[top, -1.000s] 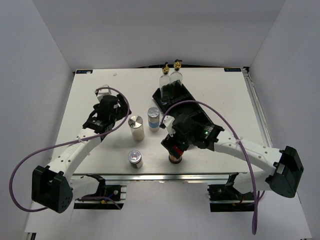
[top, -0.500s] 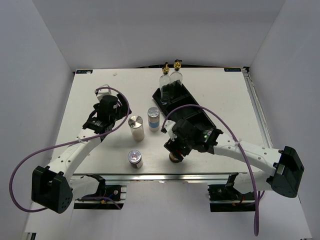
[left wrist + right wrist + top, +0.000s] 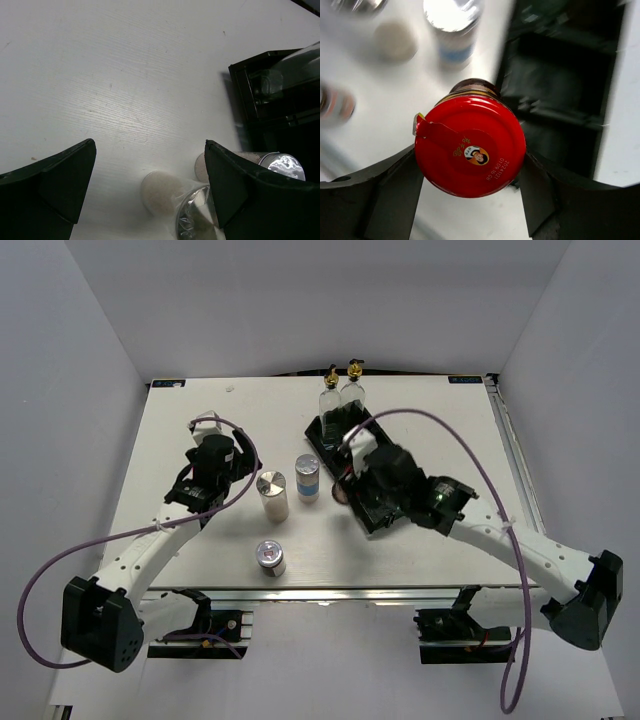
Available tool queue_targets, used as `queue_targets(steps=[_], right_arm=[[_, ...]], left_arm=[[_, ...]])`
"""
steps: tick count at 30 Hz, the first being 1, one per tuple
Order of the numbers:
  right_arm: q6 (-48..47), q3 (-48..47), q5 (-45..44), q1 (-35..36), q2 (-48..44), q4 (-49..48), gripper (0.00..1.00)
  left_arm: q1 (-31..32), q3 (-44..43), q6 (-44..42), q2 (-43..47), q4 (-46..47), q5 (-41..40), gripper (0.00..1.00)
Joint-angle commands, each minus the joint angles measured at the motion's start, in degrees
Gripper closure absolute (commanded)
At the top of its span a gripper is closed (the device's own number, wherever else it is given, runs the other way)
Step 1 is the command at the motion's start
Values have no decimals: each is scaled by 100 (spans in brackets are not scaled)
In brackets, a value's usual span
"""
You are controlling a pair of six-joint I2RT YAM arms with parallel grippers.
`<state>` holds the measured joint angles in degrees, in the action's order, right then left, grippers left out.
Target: Organize the condiment bottles
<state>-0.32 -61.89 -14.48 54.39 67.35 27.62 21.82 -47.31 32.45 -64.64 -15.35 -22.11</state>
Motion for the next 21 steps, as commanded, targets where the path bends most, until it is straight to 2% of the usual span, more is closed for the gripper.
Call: queue_targets(steps=[1, 2, 7, 13, 21], right_arm=[[-12, -815, -688, -691, 102, -1232, 93], [136, -860, -636, -1050, 164, -1302, 93], [58, -1132, -346, -1825, 620, -1856, 92], [58, -1431, 137, -2441, 1288, -1971, 93], [242, -1440, 631, -2837, 1957, -1962, 91]], left_arm=[[6, 2, -98, 215, 226, -109, 2], [6, 2, -107, 233, 235, -118, 2], [6, 99, -142, 329, 357, -101, 2], [6, 55, -248, 189, 384, -4, 2], [6, 20, -274, 57, 367, -30, 2]])
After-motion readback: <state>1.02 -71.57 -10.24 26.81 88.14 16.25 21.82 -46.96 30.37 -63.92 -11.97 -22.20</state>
